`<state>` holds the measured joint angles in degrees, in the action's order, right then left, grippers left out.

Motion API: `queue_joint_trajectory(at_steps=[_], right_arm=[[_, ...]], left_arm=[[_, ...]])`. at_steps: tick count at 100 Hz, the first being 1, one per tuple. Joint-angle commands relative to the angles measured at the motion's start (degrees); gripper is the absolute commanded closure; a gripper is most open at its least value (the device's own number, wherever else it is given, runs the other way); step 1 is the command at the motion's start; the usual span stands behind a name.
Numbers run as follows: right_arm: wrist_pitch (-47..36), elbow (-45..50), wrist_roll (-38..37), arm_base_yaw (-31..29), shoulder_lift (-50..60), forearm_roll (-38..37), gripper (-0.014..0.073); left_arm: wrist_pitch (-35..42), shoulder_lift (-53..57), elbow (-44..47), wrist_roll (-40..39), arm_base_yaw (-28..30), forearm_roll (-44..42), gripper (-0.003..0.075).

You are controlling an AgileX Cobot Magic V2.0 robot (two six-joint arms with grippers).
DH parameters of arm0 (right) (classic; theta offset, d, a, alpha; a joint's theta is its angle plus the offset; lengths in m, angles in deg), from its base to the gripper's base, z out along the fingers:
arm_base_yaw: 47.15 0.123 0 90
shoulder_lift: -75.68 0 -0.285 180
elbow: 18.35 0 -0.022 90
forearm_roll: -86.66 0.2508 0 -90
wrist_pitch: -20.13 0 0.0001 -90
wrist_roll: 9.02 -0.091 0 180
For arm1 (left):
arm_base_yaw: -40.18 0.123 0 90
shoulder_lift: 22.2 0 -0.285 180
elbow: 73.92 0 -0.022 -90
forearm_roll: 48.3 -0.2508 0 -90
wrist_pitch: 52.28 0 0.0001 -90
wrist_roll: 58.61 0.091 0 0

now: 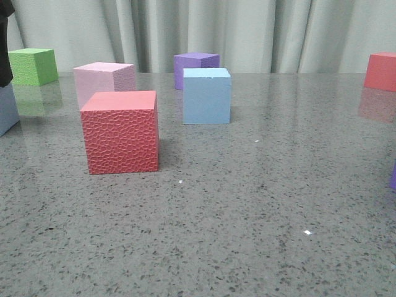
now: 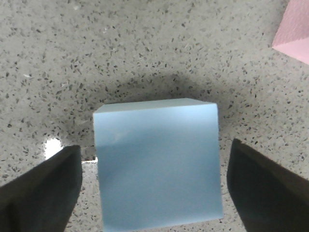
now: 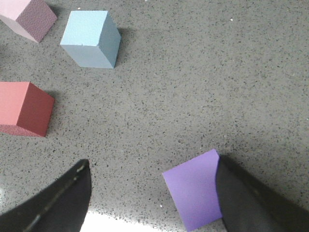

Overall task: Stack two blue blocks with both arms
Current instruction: 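Lower the left gripper onto the other light blue cube and close it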

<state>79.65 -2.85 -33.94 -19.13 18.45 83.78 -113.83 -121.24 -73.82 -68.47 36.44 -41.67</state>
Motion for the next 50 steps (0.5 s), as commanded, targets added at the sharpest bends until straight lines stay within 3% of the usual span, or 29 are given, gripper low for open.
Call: queue_joint_trajectory(at_steps=[1,50], right_arm=[[-3.77,-1.29,0.53,-0.1,0.58,-1.03,0.0058],[-3.77,-1.29,0.53,-0.1,0.58,-1.03,0.0058]], left_arm=[[0.7,1.35,-1.91,-0.07,0.05,0.42,0.0134],[0.11,-0.12,-1.91,-0.07,0.05,0.42,0.0145]])
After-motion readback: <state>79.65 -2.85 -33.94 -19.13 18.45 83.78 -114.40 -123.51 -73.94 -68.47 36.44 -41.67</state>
